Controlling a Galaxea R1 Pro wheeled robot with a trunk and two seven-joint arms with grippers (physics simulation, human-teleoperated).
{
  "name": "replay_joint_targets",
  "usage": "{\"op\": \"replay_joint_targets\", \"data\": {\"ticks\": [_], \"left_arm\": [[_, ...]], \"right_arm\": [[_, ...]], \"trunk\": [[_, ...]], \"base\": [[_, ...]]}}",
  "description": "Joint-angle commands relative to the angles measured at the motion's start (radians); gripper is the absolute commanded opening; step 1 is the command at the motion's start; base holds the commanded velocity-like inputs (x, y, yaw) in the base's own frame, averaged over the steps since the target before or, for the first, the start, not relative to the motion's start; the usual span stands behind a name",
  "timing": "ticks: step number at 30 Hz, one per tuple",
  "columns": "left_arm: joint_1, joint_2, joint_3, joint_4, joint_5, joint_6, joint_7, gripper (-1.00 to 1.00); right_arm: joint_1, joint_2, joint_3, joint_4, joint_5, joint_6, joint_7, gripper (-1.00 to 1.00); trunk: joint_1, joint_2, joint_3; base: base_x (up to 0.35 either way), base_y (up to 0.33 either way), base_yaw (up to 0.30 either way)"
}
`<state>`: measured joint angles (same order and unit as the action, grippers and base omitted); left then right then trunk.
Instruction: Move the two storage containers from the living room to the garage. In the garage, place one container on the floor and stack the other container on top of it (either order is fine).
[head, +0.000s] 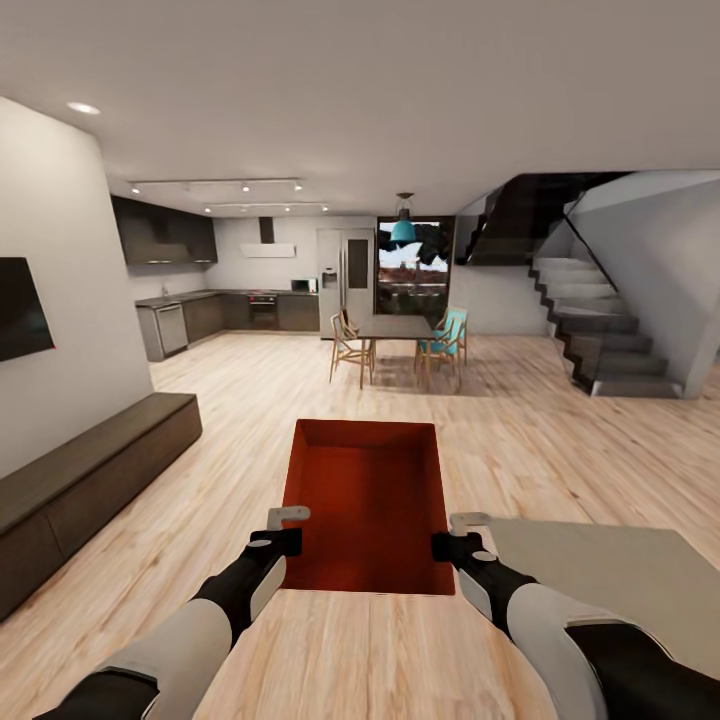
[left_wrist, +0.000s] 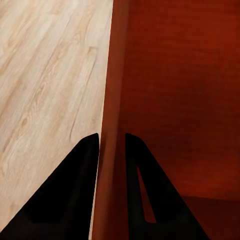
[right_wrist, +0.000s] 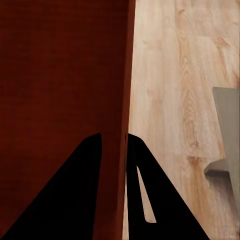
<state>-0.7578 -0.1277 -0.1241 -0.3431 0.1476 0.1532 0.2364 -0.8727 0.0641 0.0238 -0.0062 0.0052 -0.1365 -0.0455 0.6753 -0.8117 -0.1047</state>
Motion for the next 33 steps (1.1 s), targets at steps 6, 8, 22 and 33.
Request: {"op": "replay_joint_targets", "data": {"ticks": [6, 8, 22, 33], "left_arm": [[-0.001, 0.054, 0.091, -0.002, -0.012, -0.070, 0.014, -1.00], [-0.002, 0.054, 0.091, -0.002, -0.012, -0.071, 0.014, -1.00], [-0.002, 0.055, 0.091, -0.002, -0.013, -0.070, 0.014, -1.00], [-0.001, 0.056, 0.092, -0.001, -0.013, -0.070, 0.014, -1.00]], "right_arm": [[-0.007, -0.001, -0.001, 0.002, 0.000, -0.004, -0.002, -1.00], [-0.008, 0.000, -0.001, 0.002, 0.001, -0.003, 0.000, -1.00], [-0.007, -0.001, -0.001, 0.000, 0.000, -0.004, 0.000, -1.00], [-0.006, -0.001, -0.001, 0.000, 0.001, -0.003, 0.001, -1.00]], "trunk": [[0.001, -0.001, -0.002], [0.001, -0.001, -0.002], [0.001, -0.001, -0.002], [0.001, -0.001, -0.002]], "base": [[0.321, 0.000, 0.000], [0.321, 0.000, 0.000], [0.321, 0.000, 0.000], [0.321, 0.000, 0.000]]}}
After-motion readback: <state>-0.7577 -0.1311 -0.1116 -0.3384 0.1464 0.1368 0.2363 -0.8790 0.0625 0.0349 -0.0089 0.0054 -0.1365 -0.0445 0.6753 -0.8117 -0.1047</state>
